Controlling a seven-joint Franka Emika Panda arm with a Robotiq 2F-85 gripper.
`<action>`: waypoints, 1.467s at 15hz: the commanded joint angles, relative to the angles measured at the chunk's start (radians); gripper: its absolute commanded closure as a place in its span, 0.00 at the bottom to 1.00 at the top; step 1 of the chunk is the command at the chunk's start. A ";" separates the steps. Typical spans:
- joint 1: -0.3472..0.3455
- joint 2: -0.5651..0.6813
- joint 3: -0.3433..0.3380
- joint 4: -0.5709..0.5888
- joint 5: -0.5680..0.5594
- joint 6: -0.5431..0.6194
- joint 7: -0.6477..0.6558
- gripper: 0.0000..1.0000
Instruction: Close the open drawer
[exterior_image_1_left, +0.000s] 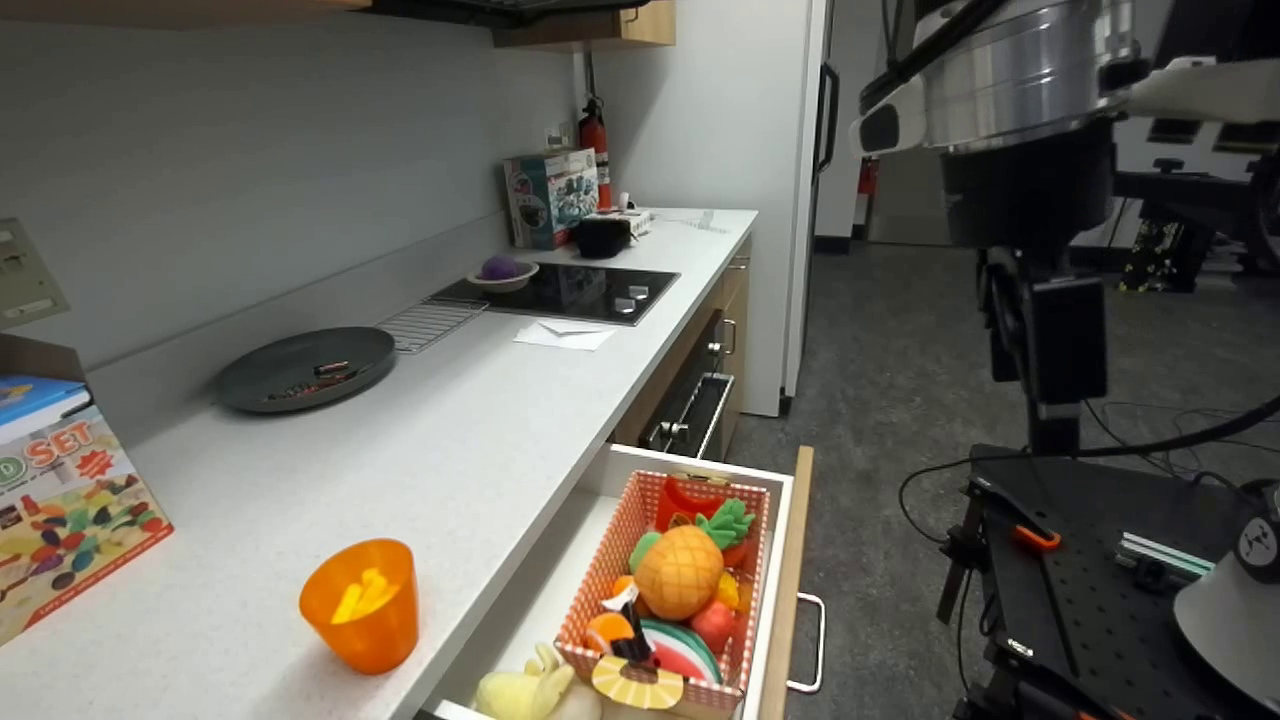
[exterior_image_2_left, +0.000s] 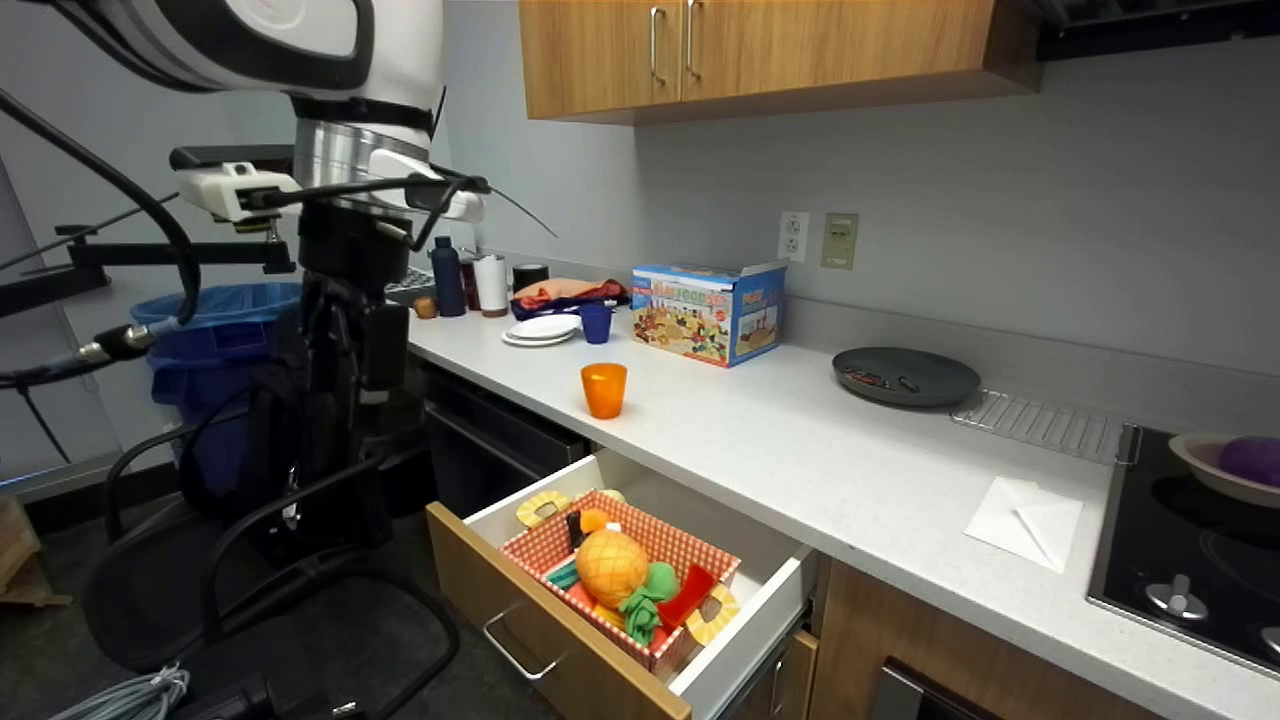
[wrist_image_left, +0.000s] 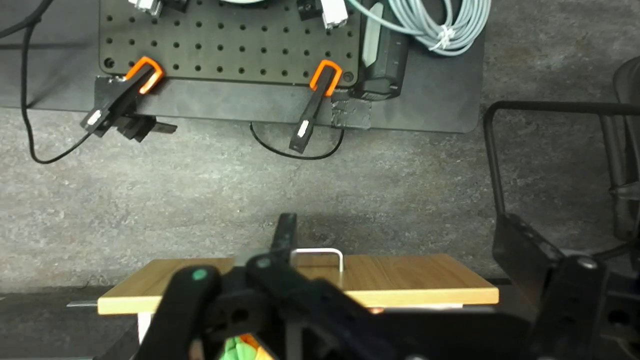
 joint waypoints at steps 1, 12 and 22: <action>-0.041 0.097 -0.018 -0.020 -0.068 0.153 -0.039 0.00; -0.081 0.476 -0.114 -0.009 -0.086 0.536 -0.139 0.00; -0.081 0.545 -0.116 0.003 -0.080 0.543 -0.134 0.00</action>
